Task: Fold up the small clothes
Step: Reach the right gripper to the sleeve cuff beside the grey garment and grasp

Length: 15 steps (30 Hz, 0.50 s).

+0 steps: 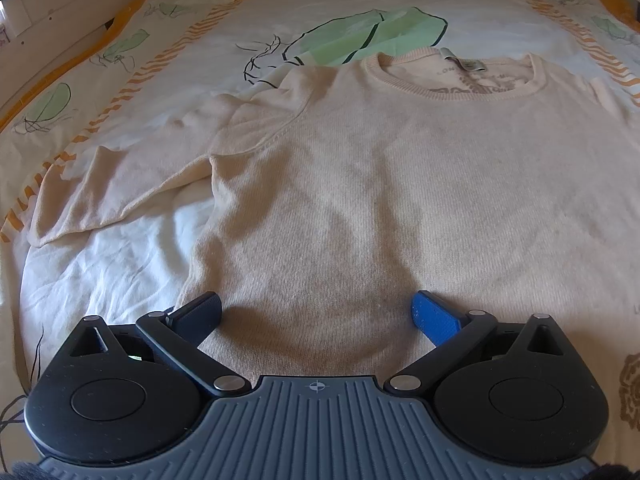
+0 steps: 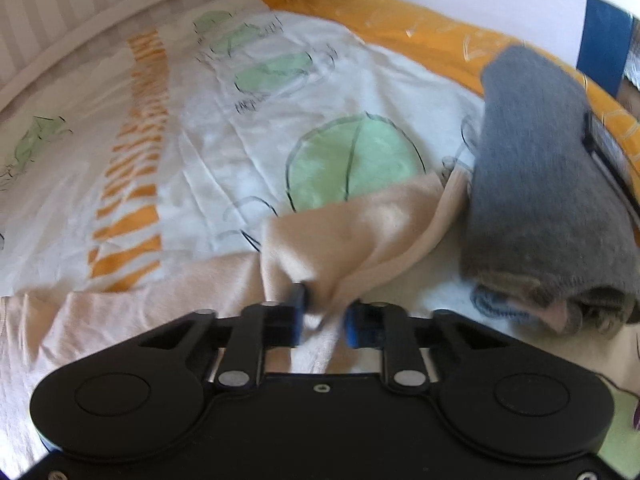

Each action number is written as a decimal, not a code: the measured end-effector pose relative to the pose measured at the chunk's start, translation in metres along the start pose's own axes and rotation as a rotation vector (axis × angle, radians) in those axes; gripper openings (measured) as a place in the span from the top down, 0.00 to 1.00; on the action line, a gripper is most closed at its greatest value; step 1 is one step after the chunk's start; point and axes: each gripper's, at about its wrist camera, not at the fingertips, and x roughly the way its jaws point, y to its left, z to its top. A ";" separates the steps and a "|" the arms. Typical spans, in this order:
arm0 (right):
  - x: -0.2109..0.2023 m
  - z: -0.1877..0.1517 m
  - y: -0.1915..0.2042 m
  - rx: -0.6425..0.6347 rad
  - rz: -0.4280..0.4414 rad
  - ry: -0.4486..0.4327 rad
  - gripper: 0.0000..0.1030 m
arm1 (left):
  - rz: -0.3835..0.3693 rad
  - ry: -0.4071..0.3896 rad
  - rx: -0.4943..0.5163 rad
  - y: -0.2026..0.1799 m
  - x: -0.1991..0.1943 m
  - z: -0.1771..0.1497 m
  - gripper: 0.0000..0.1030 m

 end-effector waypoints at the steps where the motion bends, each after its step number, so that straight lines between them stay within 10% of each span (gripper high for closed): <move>1: -0.003 0.001 0.002 -0.007 0.007 -0.019 0.82 | -0.001 -0.001 -0.001 0.000 0.000 0.000 0.00; 15: -0.070 -0.022 0.105 -0.173 0.385 -0.136 0.84 | -0.038 -0.025 0.007 0.005 0.000 -0.002 0.00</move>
